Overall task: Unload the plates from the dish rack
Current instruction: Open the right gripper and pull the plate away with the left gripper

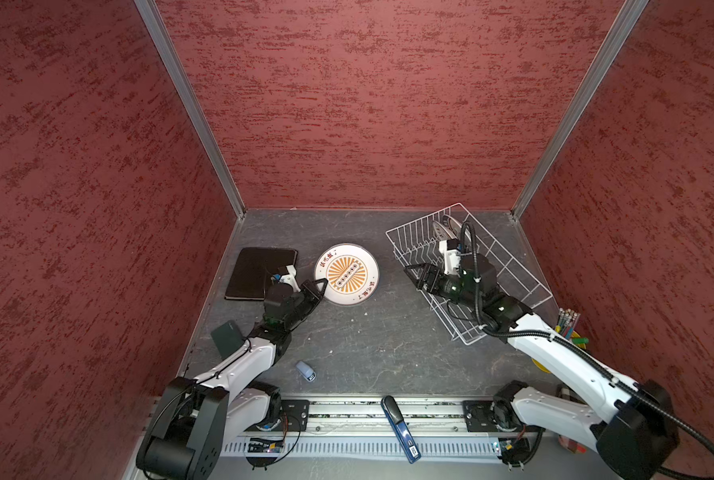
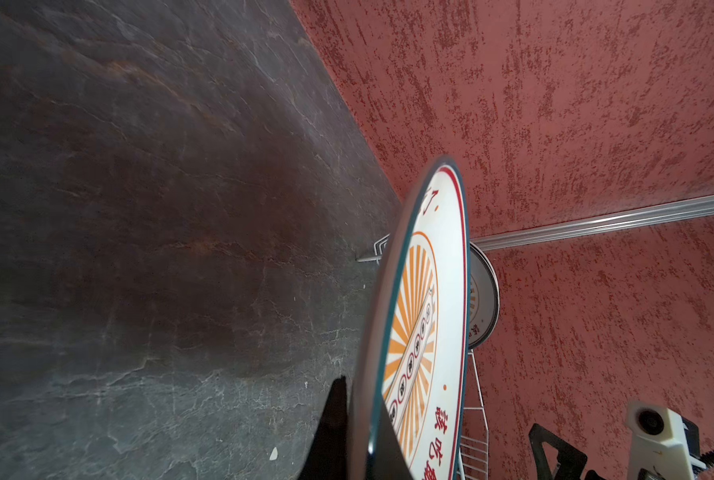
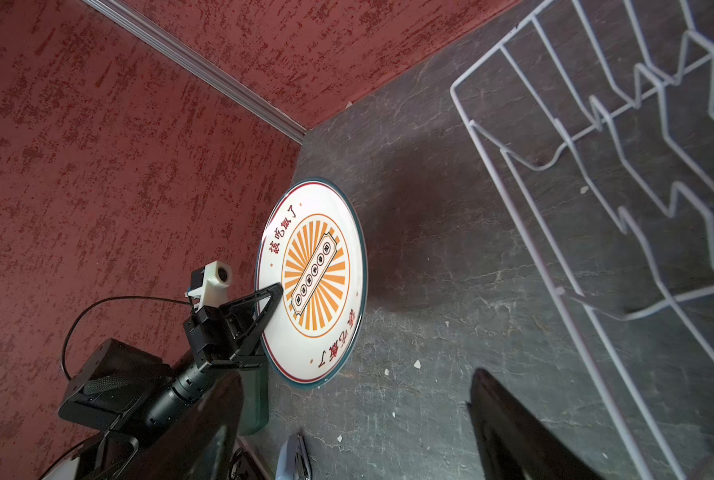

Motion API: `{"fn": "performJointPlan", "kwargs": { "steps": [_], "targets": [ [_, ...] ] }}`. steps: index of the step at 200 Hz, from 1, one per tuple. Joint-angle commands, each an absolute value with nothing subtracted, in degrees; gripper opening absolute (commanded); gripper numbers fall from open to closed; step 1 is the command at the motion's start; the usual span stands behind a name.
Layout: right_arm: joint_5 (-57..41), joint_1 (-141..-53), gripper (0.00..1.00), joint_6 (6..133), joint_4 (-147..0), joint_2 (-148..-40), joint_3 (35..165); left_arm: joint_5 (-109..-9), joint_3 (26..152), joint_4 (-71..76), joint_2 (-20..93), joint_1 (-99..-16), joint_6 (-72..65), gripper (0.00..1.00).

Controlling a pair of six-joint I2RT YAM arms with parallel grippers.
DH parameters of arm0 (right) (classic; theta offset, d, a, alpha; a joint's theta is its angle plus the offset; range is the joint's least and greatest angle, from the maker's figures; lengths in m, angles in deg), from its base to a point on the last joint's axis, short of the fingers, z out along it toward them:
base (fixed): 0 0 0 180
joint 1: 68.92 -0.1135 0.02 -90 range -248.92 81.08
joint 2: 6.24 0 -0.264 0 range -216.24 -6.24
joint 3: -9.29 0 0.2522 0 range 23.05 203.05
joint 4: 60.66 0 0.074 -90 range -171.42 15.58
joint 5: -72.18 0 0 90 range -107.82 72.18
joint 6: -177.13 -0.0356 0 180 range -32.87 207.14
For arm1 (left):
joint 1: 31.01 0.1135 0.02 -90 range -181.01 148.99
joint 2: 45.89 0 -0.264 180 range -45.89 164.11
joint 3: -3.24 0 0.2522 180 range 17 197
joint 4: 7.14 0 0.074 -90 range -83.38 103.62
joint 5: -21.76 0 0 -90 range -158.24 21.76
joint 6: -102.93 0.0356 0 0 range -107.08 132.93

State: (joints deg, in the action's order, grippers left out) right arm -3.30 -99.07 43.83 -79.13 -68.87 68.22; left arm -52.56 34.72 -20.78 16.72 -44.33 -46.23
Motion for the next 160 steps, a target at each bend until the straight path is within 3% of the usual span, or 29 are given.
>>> {"fn": "performJointPlan", "kwargs": {
  "steps": [1,160],
  "targets": [
    [-4.5,-98.6,0.86,44.4,-79.6,-67.8,69.4,-53.8,34.6,-22.0,16.5,-43.9,-46.9,0.00],
    [-6.1,-98.3,0.87,45.9,-83.2,-65.7,69.3,-52.6,38.0,-27.4,33.3,-41.6,-46.5,0.00]
  ]
}}
